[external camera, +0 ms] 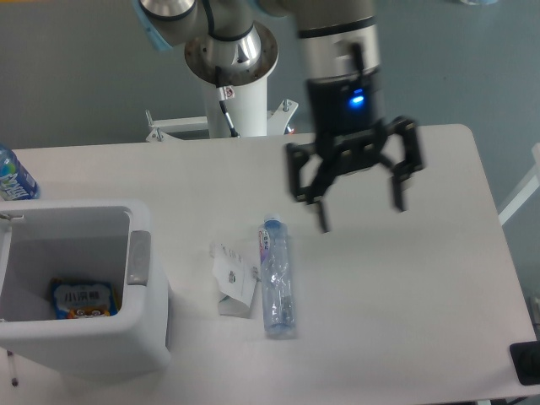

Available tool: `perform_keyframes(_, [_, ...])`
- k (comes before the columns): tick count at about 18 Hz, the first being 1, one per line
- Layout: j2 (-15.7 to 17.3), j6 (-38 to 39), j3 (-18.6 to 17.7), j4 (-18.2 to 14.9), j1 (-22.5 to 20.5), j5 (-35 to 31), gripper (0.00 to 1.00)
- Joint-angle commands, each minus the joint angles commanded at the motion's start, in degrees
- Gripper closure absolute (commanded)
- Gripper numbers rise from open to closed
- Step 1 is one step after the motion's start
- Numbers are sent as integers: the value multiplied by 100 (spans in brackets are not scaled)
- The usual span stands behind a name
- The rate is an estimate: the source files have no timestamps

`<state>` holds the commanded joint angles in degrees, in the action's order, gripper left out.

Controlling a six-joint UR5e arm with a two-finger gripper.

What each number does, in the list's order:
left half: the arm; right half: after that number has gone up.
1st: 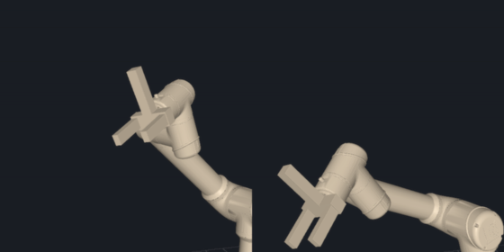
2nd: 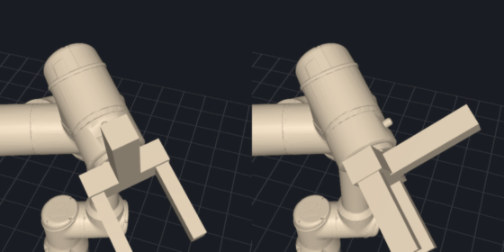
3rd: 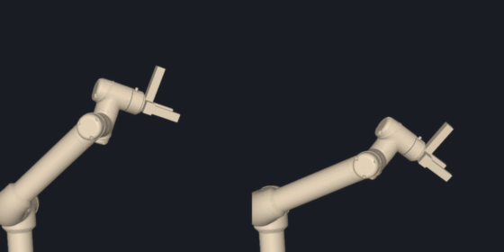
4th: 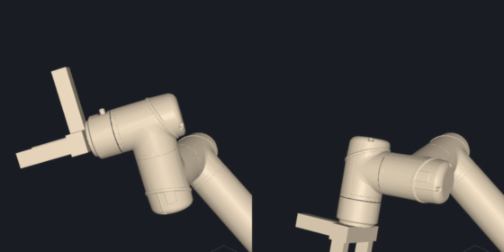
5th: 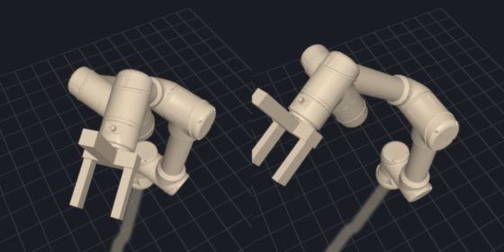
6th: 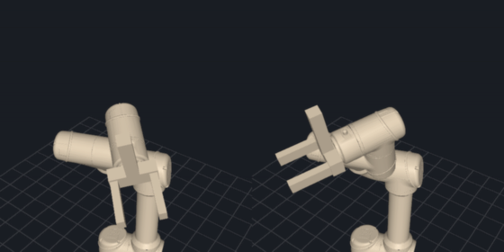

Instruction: Open the trash can

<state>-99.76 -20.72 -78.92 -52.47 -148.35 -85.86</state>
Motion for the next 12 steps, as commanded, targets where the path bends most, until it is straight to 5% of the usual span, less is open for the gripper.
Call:
perform_keyframes(8, [378, -2486, -694, -343, -791, -124, 0])
perform_keyframes(12, [387, -2876, -765, -352, -1003, -124, 0])
